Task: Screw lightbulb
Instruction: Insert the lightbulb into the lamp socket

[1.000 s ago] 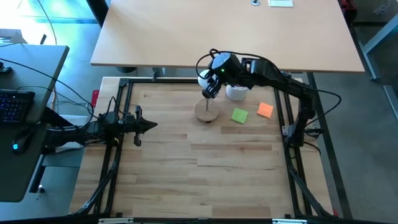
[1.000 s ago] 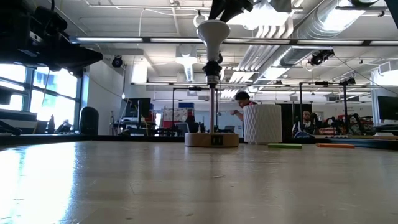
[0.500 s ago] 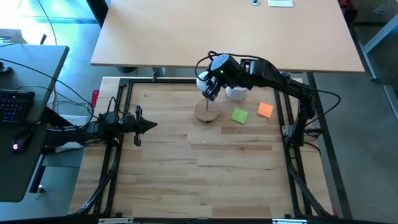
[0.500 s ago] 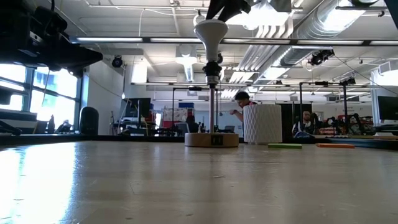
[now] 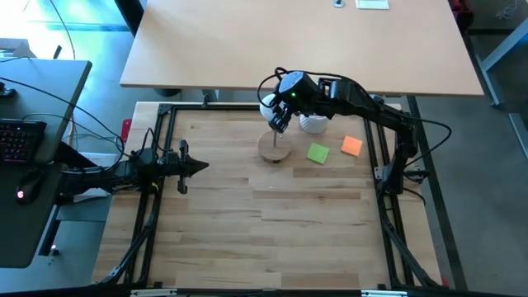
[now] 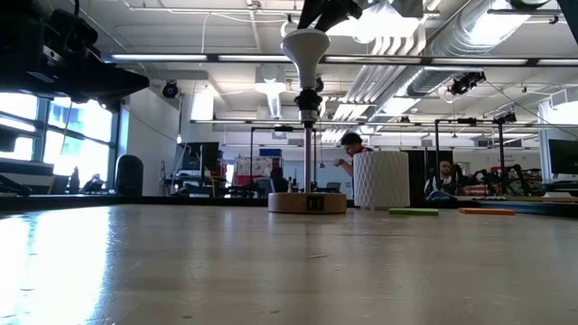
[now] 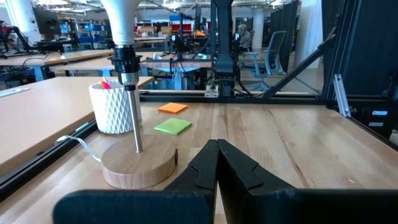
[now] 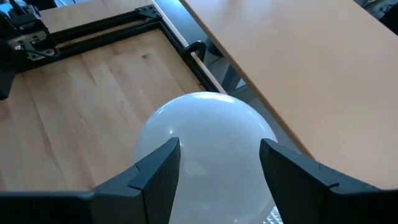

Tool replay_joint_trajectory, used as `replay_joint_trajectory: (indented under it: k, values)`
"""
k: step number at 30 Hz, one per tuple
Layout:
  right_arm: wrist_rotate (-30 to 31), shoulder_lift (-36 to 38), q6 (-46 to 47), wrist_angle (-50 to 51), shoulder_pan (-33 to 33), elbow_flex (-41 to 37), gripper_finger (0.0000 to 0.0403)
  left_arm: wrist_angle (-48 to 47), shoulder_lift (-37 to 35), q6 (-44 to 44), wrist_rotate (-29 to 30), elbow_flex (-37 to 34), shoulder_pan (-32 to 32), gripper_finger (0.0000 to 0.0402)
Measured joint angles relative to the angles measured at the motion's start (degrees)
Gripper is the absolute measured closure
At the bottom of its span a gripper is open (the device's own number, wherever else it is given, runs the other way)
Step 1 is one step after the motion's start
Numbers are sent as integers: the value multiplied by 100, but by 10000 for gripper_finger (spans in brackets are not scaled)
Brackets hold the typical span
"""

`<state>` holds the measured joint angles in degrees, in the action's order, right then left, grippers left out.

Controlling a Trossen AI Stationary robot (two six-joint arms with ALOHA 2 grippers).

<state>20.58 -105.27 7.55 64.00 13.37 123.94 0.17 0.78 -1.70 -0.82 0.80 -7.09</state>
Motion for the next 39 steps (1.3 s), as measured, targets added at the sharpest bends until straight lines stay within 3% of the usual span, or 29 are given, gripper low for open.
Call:
replay_joint_trajectory:
  k: [39]
  values:
    - [270, 70, 8, -127, 181, -7, 183, 0, 1, -2, 0, 0, 2, 401]
